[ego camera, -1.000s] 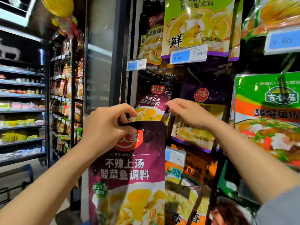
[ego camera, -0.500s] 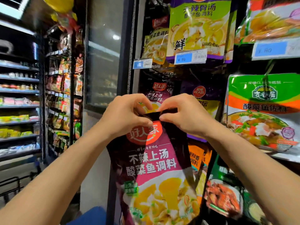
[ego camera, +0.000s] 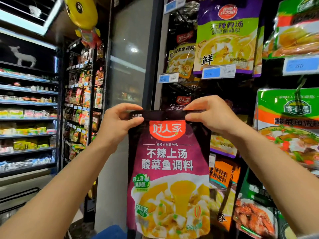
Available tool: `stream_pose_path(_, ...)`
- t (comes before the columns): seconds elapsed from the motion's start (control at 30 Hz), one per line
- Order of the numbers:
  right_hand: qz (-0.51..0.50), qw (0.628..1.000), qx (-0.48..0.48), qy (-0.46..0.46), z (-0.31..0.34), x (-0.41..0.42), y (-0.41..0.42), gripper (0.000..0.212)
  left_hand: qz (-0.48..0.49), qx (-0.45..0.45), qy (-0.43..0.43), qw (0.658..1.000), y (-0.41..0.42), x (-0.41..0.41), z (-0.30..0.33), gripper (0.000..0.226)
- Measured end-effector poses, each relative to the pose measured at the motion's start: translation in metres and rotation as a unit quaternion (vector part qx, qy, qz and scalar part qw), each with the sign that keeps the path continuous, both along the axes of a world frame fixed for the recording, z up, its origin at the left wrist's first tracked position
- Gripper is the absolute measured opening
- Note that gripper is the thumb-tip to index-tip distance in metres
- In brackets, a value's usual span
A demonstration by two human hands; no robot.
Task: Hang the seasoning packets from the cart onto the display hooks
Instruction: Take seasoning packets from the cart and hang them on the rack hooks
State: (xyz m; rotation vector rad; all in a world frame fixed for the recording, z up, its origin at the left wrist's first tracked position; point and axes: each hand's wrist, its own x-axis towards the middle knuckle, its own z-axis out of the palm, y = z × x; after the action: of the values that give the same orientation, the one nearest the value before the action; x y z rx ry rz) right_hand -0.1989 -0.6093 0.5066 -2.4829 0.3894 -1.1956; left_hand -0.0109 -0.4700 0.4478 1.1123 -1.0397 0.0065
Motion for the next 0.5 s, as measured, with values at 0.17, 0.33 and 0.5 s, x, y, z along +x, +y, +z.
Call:
stream_pose_path(0.17,0.042,0.995,0.082,-0.036,0.004,0.024,-0.017,0.027,0.087,-0.023,-0.006,0.996,-0.018,0.013,0.019,0.031)
stream_pose_path(0.33,0.033,0.992,0.099,-0.076,0.014,0.051,-0.047,0.032,0.169,-0.027,-0.041,0.984,-0.053,0.036,0.028,0.053)
stream_pose_path(0.5,0.037,0.967,0.210,-0.138,0.029,0.085,-0.093,0.040,0.194,-0.048,-0.023,0.980,-0.111,0.061,0.044,0.066)
